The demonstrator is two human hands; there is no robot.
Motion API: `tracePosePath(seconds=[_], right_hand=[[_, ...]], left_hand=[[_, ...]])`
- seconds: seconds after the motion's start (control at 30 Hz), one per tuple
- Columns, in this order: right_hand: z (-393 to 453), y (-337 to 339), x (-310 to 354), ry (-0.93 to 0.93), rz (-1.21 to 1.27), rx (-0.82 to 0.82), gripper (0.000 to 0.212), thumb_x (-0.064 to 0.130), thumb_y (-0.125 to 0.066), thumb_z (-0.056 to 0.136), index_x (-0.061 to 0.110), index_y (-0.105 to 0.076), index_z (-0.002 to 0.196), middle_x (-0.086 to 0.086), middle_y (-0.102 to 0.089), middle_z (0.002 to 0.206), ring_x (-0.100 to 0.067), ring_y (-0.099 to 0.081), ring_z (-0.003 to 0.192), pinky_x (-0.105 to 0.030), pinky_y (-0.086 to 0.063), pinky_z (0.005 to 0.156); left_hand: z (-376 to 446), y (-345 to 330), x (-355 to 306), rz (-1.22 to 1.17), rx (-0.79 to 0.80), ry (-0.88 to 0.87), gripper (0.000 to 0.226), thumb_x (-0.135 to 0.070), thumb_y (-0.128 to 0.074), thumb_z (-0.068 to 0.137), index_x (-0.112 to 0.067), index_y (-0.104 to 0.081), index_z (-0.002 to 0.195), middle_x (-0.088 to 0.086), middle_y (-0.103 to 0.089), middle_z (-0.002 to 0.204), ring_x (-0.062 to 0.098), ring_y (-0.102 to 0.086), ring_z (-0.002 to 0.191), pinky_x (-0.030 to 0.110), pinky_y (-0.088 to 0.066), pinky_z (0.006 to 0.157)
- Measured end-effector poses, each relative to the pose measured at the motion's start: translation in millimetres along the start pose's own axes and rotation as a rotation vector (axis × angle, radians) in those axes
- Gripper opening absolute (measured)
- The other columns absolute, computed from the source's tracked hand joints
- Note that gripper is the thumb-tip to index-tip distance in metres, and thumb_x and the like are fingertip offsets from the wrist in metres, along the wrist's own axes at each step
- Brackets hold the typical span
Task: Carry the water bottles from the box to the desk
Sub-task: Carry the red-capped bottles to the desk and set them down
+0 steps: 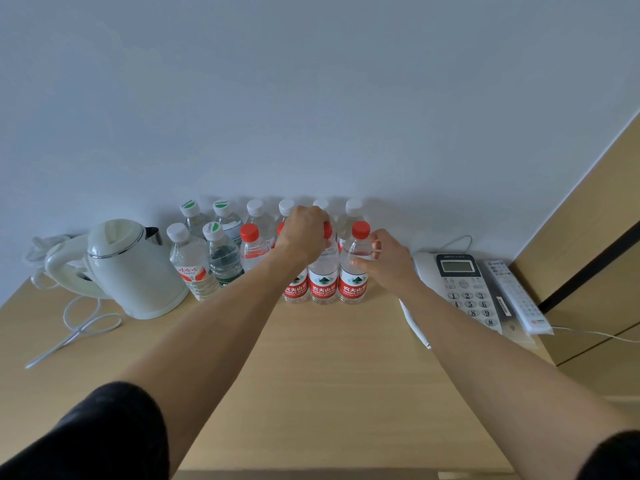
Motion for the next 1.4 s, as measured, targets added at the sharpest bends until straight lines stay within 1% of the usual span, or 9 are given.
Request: tracePosePath(seconds=[0.13, 0.43, 0.63, 0.83, 0.93, 1.0, 1.13, 1.3, 1.4], right_hand=[[0, -2, 4, 0.034, -0.025, -0.003, 0.038, 0.020, -0.082, 0.077, 0.014, -0.054, 0.101, 0.012, -0.051, 0.082, -0.015, -0.052, 0.079, -0.025, -0.041, 0.066], [-2, -2, 5, 0.039, -0.009, -0.047, 0.039, 0.020, -0.083, 0.078, 0.021, -0.049, 0.096, 0.016, -0.048, 0.077, -0.003, -0.049, 0.071, -0.019, -0.037, 0.063], [-6, -3, 5, -0.003, -0.057, -0.008, 0.038, 0.021, -0.080, 0.082, 0.018, -0.048, 0.103, 0.014, -0.047, 0.083, -0.017, -0.051, 0.085, -0.027, -0.038, 0.074], [-10, 3, 15, -0.036, -0.194, 0.052, 0.048, 0.023, -0.074, 0.084, 0.017, -0.055, 0.128, 0.000, -0.065, 0.112, -0.021, -0.060, 0.101, -0.027, -0.041, 0.079], [-14, 20, 17, -0.093, -0.237, 0.030, 0.050, 0.017, -0.063, 0.088, 0.022, -0.053, 0.136, -0.004, -0.064, 0.122, -0.022, -0.059, 0.111, -0.030, -0.046, 0.087], [-18, 34, 21, -0.124, -0.244, -0.009, 0.047, 0.018, -0.058, 0.090, 0.024, -0.052, 0.137, -0.003, -0.062, 0.124, -0.021, -0.057, 0.114, -0.030, -0.045, 0.088], [-32, 70, 36, -0.105, -0.326, -0.123, 0.040, 0.032, -0.052, 0.098, 0.019, -0.053, 0.136, -0.006, -0.064, 0.124, -0.025, -0.057, 0.119, -0.033, -0.046, 0.093], [-69, 121, 28, -0.196, -0.371, -0.242, 0.041, 0.041, -0.051, 0.099, 0.018, -0.054, 0.133, -0.007, -0.063, 0.123, -0.026, -0.056, 0.117, -0.038, -0.050, 0.091], [-103, 158, 15, -0.288, -0.405, -0.315, 0.040, 0.043, -0.050, 0.099, 0.019, -0.054, 0.131, -0.006, -0.064, 0.120, -0.025, -0.061, 0.103, -0.040, -0.054, 0.085]], left_hand=[[-1, 1, -3, 0.022, -0.003, -0.014, 0.021, -0.018, -0.076, 0.089, -0.008, -0.073, 0.107, 0.009, -0.071, 0.105, 0.025, -0.066, 0.099, 0.033, -0.055, 0.085], [0, 1, -3, 0.022, 0.008, -0.011, 0.017, -0.014, -0.076, 0.087, -0.009, -0.074, 0.103, 0.007, -0.072, 0.103, 0.024, -0.066, 0.099, 0.029, -0.053, 0.081], [1, -2, -4, 0.065, 0.034, -0.011, 0.019, -0.013, -0.073, 0.087, -0.010, -0.071, 0.105, 0.008, -0.071, 0.102, 0.023, -0.065, 0.097, 0.031, -0.055, 0.082], [-2, -1, -8, 0.067, 0.058, -0.010, 0.029, -0.019, -0.069, 0.089, -0.008, -0.064, 0.115, 0.012, -0.067, 0.105, 0.030, -0.065, 0.098, 0.039, -0.058, 0.081], [-2, 20, -15, 0.061, -0.046, -0.026, 0.031, -0.026, -0.060, 0.093, -0.008, -0.064, 0.118, 0.012, -0.068, 0.098, 0.031, -0.065, 0.089, 0.043, -0.059, 0.076], [-1, 37, -24, 0.129, -0.120, -0.053, 0.031, -0.036, -0.059, 0.095, -0.012, -0.065, 0.114, 0.008, -0.068, 0.093, 0.029, -0.065, 0.085, 0.038, -0.054, 0.071], [6, 59, -58, 0.182, -0.220, -0.170, 0.034, -0.042, -0.055, 0.097, -0.014, -0.069, 0.111, 0.006, -0.070, 0.096, 0.028, -0.064, 0.094, 0.033, -0.040, 0.072], [5, 55, -124, 0.153, -0.242, -0.359, 0.034, -0.037, -0.051, 0.100, -0.013, -0.071, 0.112, 0.007, -0.072, 0.101, 0.028, -0.061, 0.102, 0.037, -0.045, 0.087], [-4, 37, -170, 0.123, -0.204, -0.458, 0.034, -0.034, -0.048, 0.102, -0.013, -0.071, 0.114, 0.007, -0.072, 0.104, 0.028, -0.061, 0.105, 0.037, -0.044, 0.090]])
Point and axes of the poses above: each hand's wrist, its own z-axis towards the middle knuckle, its own y-axis out of the back of the hand, x = y × z, the point moved 10 cm from there along z, towards the middle knuckle
